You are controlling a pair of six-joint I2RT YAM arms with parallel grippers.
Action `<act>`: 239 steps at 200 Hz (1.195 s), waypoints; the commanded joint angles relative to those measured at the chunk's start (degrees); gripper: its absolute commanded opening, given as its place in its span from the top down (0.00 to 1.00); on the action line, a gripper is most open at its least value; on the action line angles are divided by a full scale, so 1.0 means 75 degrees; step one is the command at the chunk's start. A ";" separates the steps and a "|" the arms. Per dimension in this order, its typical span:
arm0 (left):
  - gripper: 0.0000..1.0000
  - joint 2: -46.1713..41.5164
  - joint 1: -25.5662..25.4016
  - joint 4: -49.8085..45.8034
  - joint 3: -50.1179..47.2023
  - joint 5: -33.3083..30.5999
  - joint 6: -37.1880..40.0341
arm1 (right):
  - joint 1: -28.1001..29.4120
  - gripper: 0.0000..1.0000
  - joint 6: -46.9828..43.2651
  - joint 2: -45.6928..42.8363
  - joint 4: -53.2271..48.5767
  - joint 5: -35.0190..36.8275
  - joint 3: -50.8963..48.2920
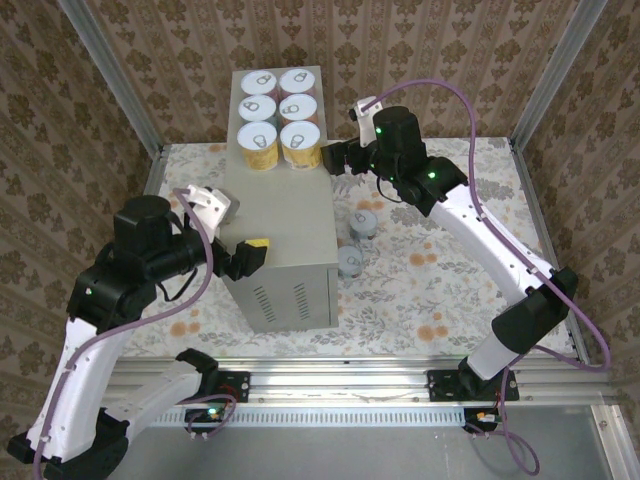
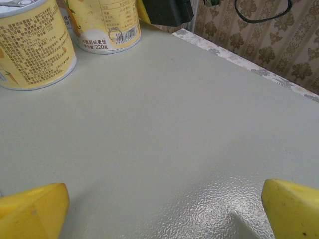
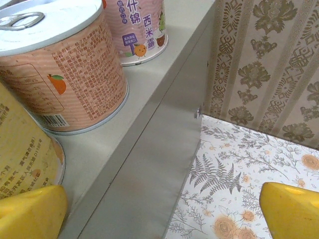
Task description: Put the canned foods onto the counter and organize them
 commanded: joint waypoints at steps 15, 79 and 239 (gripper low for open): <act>0.00 0.0093 -0.0025 0.0120 0.0192 -0.0027 0.0101 | 0.0021 0.00 -0.0035 -0.0474 -0.0040 0.0181 -0.0213; 0.00 0.0220 -0.0025 0.0177 0.0356 -0.0114 0.0089 | 0.0015 0.00 0.0005 -0.0840 -0.0122 0.0237 -0.0521; 0.00 0.0797 -0.0037 -0.0638 0.1495 0.0439 -0.0318 | -0.0337 0.00 0.1221 -0.0949 -0.0881 0.0615 -0.3139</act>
